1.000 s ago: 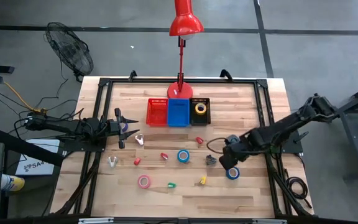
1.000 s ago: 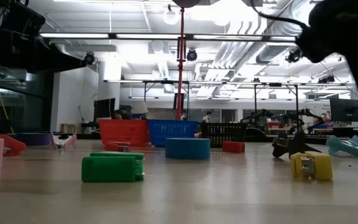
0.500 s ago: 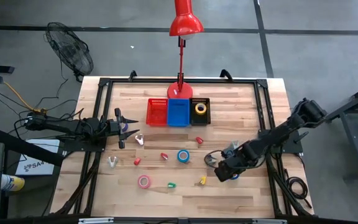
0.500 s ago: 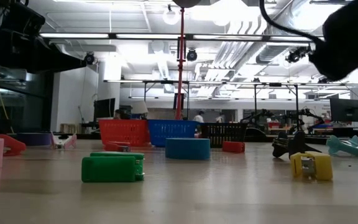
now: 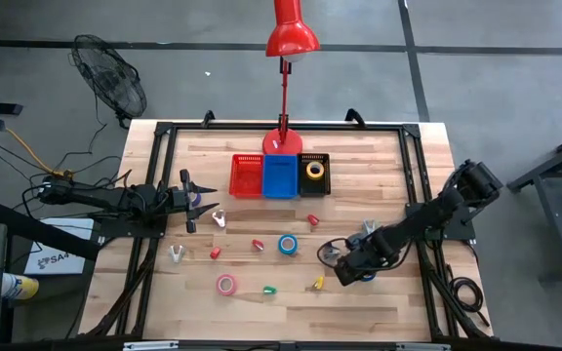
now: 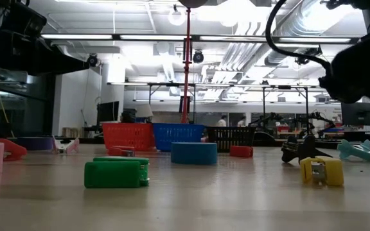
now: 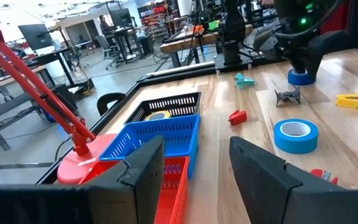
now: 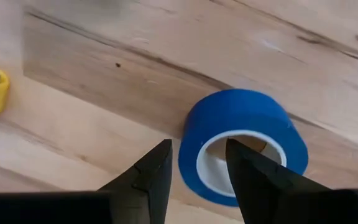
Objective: Pick and place Stapler, Stapler remover, tape
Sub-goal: Put the blue tape into the black basket
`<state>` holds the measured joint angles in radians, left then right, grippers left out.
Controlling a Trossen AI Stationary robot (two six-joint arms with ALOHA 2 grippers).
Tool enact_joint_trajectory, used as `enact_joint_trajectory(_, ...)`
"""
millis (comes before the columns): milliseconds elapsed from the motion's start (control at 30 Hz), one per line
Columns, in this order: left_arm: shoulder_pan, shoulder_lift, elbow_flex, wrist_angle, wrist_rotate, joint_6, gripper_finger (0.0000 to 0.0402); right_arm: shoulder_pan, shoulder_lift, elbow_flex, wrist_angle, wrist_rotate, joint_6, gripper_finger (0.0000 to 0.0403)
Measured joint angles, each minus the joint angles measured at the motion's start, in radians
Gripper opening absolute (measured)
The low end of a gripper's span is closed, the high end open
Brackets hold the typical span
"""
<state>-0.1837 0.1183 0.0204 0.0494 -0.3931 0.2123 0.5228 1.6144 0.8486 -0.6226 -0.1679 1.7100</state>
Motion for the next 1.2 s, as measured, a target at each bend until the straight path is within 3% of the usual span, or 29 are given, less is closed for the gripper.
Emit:
enact_joint_trajectory(233,0.0,0.0,0.0,0.0,0.0,0.0,0.0179,0.0,0.024,0.0,0.008,-0.002,-0.121,0.0128)
enact_joint_trajectory(533,0.0,0.0,0.0,0.0,0.0,0.0,0.0179,0.0,0.023,0.001,0.001,-0.006,-0.274,0.0035)
enact_joint_trajectory(867,0.0,0.0,0.0,0.0,0.0,0.0,0.0179,-0.03,-0.016,0.076,-0.066,-0.007,-0.445,0.0031)
enact_joint_trajectory(1200,0.0,0.0,0.0,0.0,0.0,0.0,0.0179,-0.175,-0.04,0.261,-0.301,0.007,-1.012,0.0031)
